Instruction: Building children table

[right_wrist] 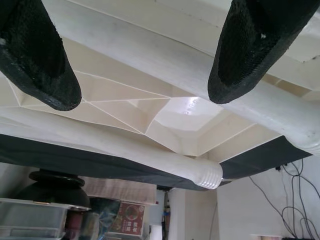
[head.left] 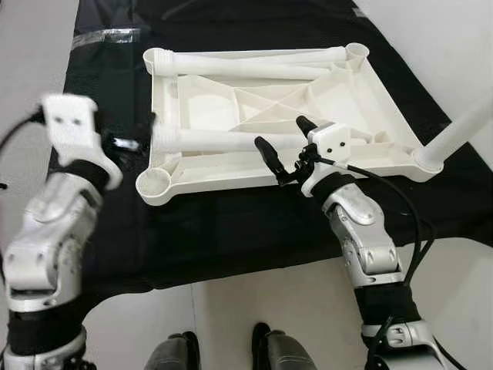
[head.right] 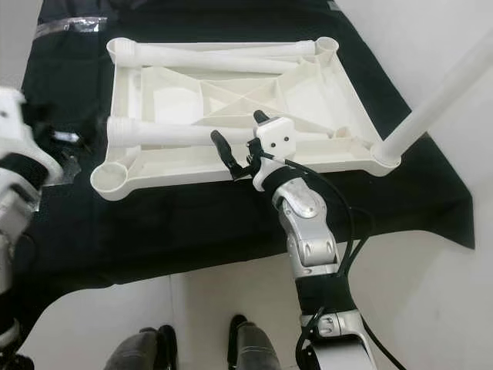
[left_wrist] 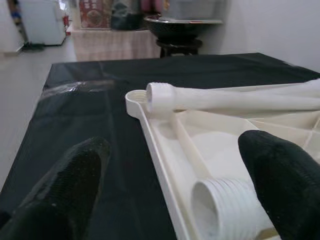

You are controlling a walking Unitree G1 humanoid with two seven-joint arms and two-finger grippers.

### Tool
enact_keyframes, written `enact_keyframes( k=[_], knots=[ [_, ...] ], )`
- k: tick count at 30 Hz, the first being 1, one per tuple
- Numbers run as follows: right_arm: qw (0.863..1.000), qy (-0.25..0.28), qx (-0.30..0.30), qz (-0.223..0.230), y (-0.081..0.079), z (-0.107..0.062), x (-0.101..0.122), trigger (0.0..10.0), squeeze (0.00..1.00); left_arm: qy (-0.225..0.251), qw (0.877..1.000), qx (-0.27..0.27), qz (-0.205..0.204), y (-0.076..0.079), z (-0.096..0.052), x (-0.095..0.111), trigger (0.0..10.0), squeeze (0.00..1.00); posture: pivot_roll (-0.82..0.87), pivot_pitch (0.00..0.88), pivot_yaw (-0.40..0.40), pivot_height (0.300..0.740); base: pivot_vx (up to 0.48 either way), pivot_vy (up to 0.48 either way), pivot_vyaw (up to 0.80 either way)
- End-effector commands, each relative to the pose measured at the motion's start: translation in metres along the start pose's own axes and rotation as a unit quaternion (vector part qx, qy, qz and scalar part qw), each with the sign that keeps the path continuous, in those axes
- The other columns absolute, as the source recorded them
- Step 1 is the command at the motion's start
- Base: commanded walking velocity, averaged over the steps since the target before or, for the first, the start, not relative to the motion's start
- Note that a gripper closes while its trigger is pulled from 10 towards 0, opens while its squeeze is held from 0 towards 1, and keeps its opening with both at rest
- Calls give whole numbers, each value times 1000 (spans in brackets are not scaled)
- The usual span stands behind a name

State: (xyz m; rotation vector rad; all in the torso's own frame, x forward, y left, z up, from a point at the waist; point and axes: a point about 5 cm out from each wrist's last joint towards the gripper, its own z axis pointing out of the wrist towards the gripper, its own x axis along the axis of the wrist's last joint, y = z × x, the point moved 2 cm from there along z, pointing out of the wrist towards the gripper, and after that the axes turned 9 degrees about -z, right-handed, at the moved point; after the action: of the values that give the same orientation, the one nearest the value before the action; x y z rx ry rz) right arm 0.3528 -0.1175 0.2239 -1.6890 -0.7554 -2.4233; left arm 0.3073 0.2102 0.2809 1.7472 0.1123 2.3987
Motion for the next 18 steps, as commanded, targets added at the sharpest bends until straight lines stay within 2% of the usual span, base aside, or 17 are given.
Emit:
enact_keyframes(
  k=[1,2,3,4,5,6,9,11,15,18],
  knots=[
    [1000,-8,2,-5,-2,-3,-6,10000,0,-19,1000,2,-13,-1,-1,-8,10000,1000,29,248,-86,740,0,0,0],
    [1000,-8,3,-5,-3,-3,-6,10000,0,-48,997,-12,-54,0,0,-18,10000,1000,29,250,-86,740,0,0,0],
    [1000,-8,3,-5,-3,-3,-6,10000,0,-48,997,-12,-54,0,0,-18,10000,1000,29,250,-86,740,0,0,0],
    [1000,-9,3,-5,-3,-3,-6,10000,0,-63,996,-19,-67,1,0,-22,10000,937,29,250,-86,740,0,0,0],
    [1000,-9,3,-5,-3,-3,-6,10000,0,-63,996,-19,-67,1,0,-22,10000,937,29,250,-86,740,0,0,0],
    [1000,-10,3,-5,-3,-3,-7,10000,0,-97,988,-39,-112,-1,1,-32,10000,0,23,251,-85,740,0,0,0],
    [1000,-11,4,-5,-3,-3,-7,10000,0,-107,985,-44,-128,-3,1,-35,10000,0,22,252,-84,740,0,0,0],
    [1000,-13,2,-6,-2,-4,-7,10000,0,-122,977,-62,-165,-11,5,-38,10000,0,18,254,-83,740,0,0,0],
    [1000,-14,0,-7,-2,-4,-8,10000,0,-126,970,-71,-193,-18,10,-39,10000,0,9,255,-81,740,0,0,0],
    [1000,-13,-1,-8,-1,-6,-6,10000,0,-139,958,-67,-243,-31,25,-45,10000,0,-11,265,-80,740,0,0,0]
  ],
)
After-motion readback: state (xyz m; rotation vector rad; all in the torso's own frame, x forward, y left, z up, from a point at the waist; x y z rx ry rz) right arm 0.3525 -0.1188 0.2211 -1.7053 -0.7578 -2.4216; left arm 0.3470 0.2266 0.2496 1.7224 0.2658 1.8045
